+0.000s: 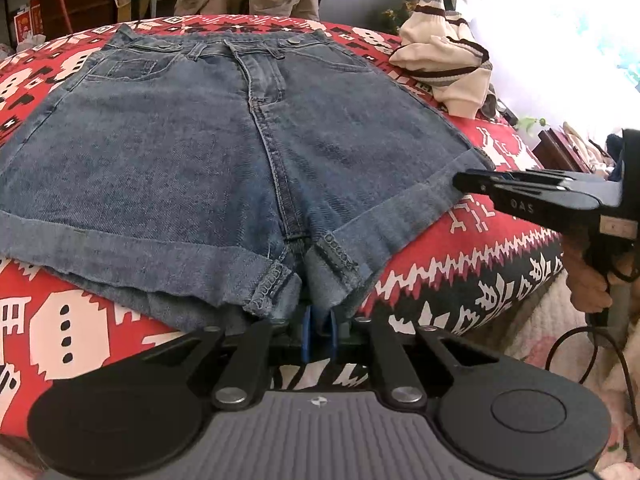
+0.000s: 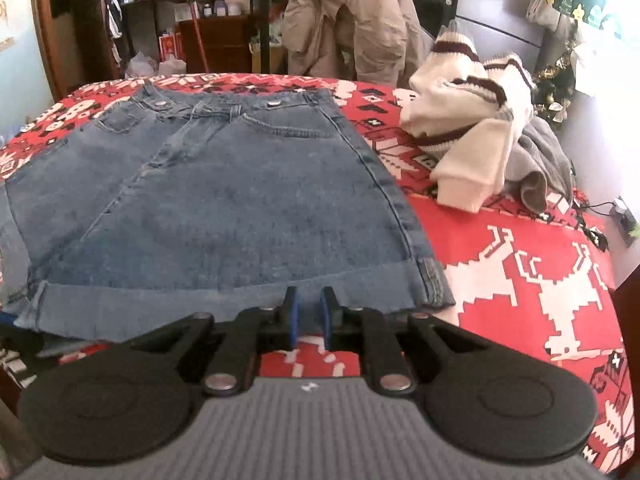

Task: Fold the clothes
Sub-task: 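Close both grippers on the rolled leg hems of the denim shorts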

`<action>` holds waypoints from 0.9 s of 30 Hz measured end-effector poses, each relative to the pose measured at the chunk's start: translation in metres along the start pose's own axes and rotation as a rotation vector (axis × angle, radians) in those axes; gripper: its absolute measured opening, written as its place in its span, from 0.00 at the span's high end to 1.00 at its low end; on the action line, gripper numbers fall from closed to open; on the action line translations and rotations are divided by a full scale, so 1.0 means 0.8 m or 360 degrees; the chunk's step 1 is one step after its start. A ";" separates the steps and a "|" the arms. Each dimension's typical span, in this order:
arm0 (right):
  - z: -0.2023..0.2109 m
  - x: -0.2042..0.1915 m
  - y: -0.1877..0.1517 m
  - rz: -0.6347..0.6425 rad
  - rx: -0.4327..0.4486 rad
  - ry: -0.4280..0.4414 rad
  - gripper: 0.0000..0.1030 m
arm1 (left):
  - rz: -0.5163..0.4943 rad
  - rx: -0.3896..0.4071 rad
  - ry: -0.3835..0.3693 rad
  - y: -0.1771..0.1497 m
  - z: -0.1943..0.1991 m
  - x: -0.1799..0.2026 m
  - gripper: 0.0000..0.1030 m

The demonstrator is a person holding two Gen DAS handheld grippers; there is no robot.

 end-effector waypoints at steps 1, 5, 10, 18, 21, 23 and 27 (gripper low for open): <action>0.001 0.003 -0.001 0.0003 -0.0004 -0.0004 0.88 | -0.0003 0.0000 0.0001 0.000 0.000 0.000 0.88; 0.004 0.015 -0.006 0.0013 -0.0021 -0.0018 0.87 | -0.0005 -0.0005 -0.0004 0.001 0.000 -0.001 0.88; 0.001 0.042 0.004 -0.0013 0.0002 -0.0086 0.87 | -0.0013 -0.0007 0.0001 0.001 0.000 0.000 0.88; -0.010 0.075 0.002 -0.0028 -0.0038 -0.0189 0.87 | -0.0007 -0.0012 -0.0008 0.002 -0.001 -0.001 0.88; 0.007 0.075 -0.010 -0.0058 -0.0059 -0.0182 0.87 | -0.0006 -0.0010 -0.0015 0.002 -0.001 -0.002 0.88; 0.027 0.071 -0.011 -0.0063 -0.0018 -0.0177 0.87 | -0.0011 -0.0010 -0.0018 0.002 0.000 -0.002 0.88; 0.062 0.036 -0.001 -0.0063 0.0065 -0.0056 0.87 | -0.0002 0.0008 -0.0053 0.004 0.011 -0.001 0.89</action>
Point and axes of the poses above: each gripper's, at about its wrist camera, not at the fingertips, and z roughly against the way its jaws point, x to its right, y to its top, the point moved 5 cm from there along -z, roughly the way its jaws point, and after that the axes turned 6 degrees about y, right-handed, at the moved point
